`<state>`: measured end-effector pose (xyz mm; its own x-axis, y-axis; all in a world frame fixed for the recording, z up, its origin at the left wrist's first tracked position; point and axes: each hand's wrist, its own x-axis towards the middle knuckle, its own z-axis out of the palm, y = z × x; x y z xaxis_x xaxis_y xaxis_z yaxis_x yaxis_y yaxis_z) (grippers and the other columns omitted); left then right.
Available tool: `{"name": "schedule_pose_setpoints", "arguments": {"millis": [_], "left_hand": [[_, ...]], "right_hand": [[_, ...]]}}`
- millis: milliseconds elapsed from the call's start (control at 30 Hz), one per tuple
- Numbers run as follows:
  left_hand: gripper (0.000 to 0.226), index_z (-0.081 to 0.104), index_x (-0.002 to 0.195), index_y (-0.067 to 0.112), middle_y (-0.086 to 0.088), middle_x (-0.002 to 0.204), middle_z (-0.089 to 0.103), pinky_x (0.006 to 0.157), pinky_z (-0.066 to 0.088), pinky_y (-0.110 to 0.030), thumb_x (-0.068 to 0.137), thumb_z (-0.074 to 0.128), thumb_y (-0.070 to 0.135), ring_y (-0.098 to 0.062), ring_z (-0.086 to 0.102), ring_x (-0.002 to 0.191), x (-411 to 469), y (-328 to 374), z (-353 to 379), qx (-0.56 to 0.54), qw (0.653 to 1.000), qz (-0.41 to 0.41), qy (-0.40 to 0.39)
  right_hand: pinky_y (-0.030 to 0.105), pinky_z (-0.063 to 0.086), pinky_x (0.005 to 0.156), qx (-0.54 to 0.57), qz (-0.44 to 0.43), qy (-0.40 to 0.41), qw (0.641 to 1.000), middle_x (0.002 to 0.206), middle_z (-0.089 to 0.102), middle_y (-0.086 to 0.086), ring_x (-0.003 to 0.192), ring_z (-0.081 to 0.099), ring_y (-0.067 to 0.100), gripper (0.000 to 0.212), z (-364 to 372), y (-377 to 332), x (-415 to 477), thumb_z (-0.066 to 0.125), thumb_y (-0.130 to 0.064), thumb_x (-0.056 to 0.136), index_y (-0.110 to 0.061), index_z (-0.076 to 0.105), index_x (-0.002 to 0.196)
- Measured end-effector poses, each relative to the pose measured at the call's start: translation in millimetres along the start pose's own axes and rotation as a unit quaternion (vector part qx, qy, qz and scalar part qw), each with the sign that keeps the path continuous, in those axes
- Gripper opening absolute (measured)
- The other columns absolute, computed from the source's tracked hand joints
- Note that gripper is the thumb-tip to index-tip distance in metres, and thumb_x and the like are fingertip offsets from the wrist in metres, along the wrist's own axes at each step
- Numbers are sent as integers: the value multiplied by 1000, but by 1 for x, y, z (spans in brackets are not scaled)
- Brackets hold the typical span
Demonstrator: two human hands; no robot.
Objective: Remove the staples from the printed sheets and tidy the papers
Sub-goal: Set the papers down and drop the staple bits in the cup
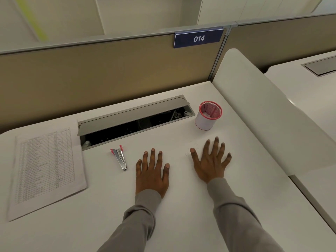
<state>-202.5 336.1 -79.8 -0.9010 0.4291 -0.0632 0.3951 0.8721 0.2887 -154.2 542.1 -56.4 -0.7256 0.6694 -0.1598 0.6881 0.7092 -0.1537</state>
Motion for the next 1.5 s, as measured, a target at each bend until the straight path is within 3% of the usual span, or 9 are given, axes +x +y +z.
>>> {"name": "schedule_pose_setpoints", "arguments": {"millis": [200,400,533,700,867,1067,1200,1367,1500], "left_hand": [[62,13,158,30,3,167,7,124,6,-46,101,11,55,-22,1,154,0,0,-1,-3,1000,-3,2],[61,11,158,31,4,167,5,124,2,-44,101,12,55,-21,-2,154,0,1,-1,-3,1000,-1,2],[62,13,158,32,4,167,6,124,4,-45,101,11,55,-21,0,154,0,1,-2,-3,1000,-5,5],[62,12,158,31,4,167,6,124,5,-46,101,9,55,-21,-1,154,0,1,-1,-2,1000,-4,3],[65,11,158,32,4,167,5,123,2,-45,98,0,58,-21,-2,154,0,1,0,0,1000,-3,4],[62,12,158,31,4,167,6,124,5,-46,100,9,55,-21,0,154,0,1,-2,4,1000,-6,2],[63,11,158,31,4,167,5,124,5,-46,100,7,56,-21,-1,154,0,1,-2,1,1000,-5,1],[64,11,158,31,4,167,5,124,5,-46,99,5,56,-21,-1,154,0,1,-1,4,1000,-5,-1],[63,11,158,31,4,167,5,124,6,-46,100,6,57,-21,-1,154,1,0,0,2,1000,-7,-2]], "right_hand": [[61,-4,116,-14,-98,-59,993,163,-17,-4,150,-8,36,71,-5,-17,4,5,-78,86,-49,-7,150],[61,9,111,-61,-105,-13,993,160,10,2,138,20,37,67,-17,-10,29,4,-77,86,-53,3,148],[58,17,108,-105,-192,-13,976,159,15,1,133,25,37,66,-16,-7,27,5,-78,86,-55,3,148],[55,24,107,-73,-206,1,976,162,8,0,136,25,37,64,-20,1,8,8,-76,89,-53,1,149],[60,17,112,-98,-310,-15,945,165,-8,-3,148,10,40,64,-3,-3,-24,14,-77,90,-56,-1,149],[59,19,111,-97,-237,-14,966,164,-12,-4,147,10,41,62,-10,4,4,2,-76,88,-58,-5,147],[58,20,111,-64,-187,-9,980,165,-10,-3,147,10,38,68,-16,5,4,7,-78,88,-52,-3,150],[61,9,115,-17,-29,-34,999,162,-20,0,149,-5,36,99,-1,-3,-25,5,-82,84,-14,-1,156],[62,1,116,21,-26,-47,998,161,-25,-2,149,-12,34,108,5,-32,-28,3,-84,82,-5,-6,154]]}}
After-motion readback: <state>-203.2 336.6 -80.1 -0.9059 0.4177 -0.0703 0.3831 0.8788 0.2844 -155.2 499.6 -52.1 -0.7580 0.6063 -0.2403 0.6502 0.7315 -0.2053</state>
